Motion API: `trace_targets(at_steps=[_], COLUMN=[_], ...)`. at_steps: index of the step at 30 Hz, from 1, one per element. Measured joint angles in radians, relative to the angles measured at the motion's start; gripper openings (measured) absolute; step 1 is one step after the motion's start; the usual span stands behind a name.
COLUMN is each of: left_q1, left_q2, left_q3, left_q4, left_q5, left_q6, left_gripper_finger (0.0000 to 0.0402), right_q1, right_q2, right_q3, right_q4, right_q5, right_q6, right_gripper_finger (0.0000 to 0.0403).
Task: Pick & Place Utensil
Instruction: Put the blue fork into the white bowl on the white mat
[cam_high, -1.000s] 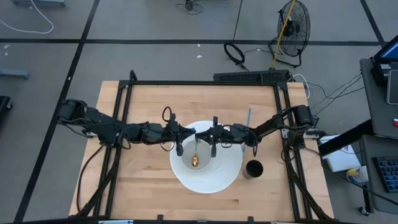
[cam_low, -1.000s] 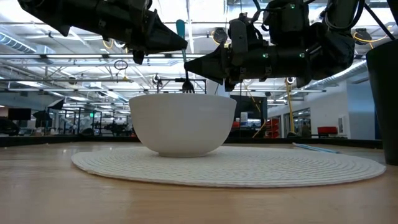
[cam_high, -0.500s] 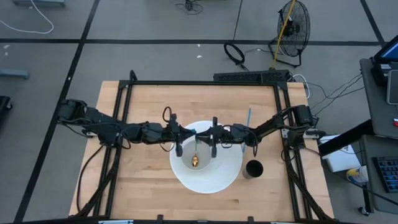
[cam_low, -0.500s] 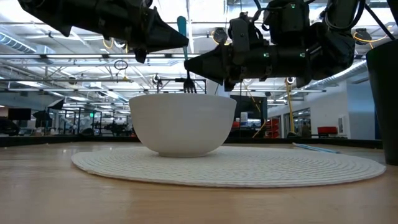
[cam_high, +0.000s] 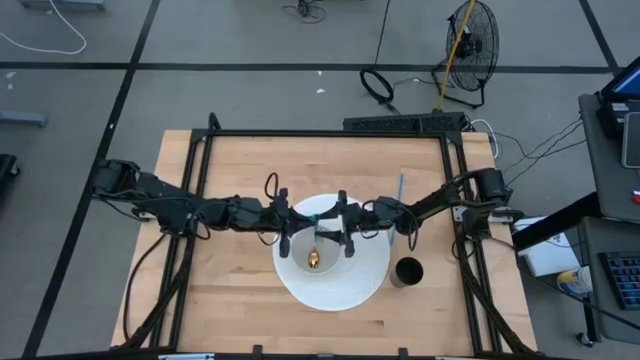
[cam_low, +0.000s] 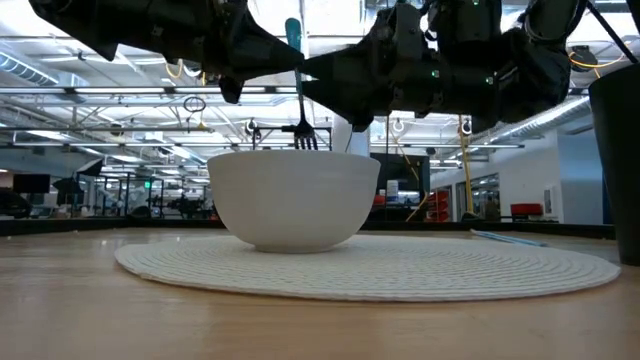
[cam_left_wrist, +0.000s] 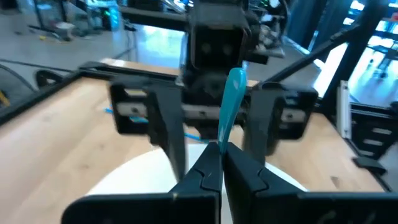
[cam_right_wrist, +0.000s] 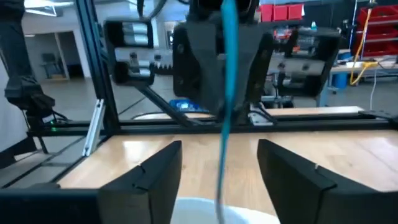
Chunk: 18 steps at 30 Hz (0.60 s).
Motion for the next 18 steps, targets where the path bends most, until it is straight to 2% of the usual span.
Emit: trace_targets(at_steps=[6,18], left_q1=[0.000,0.000], left_q2=[0.000,0.006], left_q3=[0.000,-0.001], left_q4=[-0.064,-0.119], left_q5=[0.021,0.036], left_q6=[-0.050,-0.095], left_gripper_finger=[0.0003,0.0003], right_q1=[-0.005,-0.003], right_q2=[-0.125,-0.534], right_q3=[-0.001,-0.001], right_q4=[-0.202,-0.821], right_q5=[-0.018,-0.011], right_q6=[-0.061,-0.160], right_gripper_finger=[0.0231,0.0235])
